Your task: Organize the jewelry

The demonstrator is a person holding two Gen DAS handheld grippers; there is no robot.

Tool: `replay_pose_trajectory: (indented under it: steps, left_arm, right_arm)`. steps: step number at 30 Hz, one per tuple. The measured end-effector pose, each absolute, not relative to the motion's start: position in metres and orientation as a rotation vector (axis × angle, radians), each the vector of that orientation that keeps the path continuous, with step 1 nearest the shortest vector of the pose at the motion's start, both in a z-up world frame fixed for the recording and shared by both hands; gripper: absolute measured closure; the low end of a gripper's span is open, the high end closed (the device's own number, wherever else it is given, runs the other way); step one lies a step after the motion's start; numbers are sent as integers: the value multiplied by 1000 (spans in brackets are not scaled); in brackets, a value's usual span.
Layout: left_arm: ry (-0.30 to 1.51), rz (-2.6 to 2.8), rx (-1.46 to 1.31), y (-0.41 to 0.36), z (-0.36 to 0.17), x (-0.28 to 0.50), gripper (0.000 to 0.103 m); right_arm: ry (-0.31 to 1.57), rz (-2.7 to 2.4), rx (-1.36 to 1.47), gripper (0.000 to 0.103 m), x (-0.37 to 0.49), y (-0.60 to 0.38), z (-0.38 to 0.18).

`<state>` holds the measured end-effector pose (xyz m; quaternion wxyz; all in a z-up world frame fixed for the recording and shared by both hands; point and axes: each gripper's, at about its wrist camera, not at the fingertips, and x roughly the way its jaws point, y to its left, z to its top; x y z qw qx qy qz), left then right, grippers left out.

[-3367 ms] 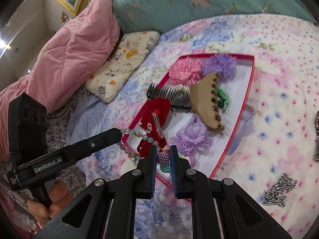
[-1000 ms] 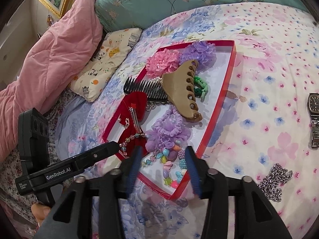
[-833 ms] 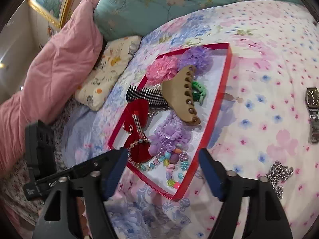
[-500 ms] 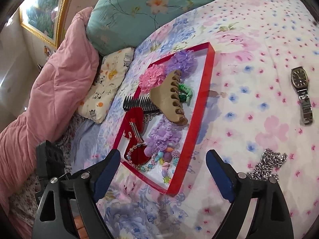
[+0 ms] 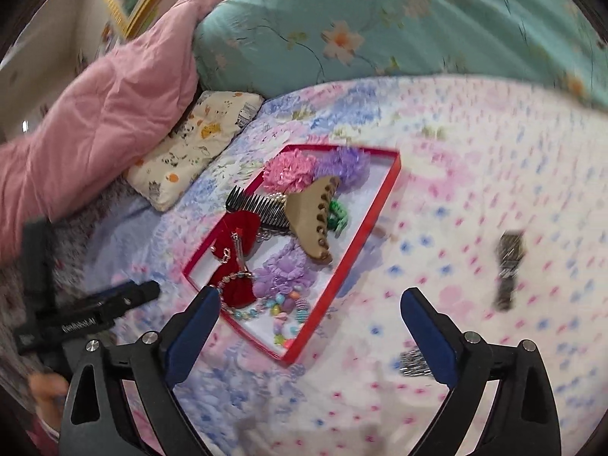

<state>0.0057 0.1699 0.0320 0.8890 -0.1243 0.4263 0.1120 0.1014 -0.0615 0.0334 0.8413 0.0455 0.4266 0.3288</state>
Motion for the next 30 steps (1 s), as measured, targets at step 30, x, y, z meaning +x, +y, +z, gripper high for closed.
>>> replay_pose_trajectory:
  steps: [30]
  left_arm:
    - [879,335,1,143,19,8,0]
  right_arm:
    - [972,737,-91,0,81,-28,5]
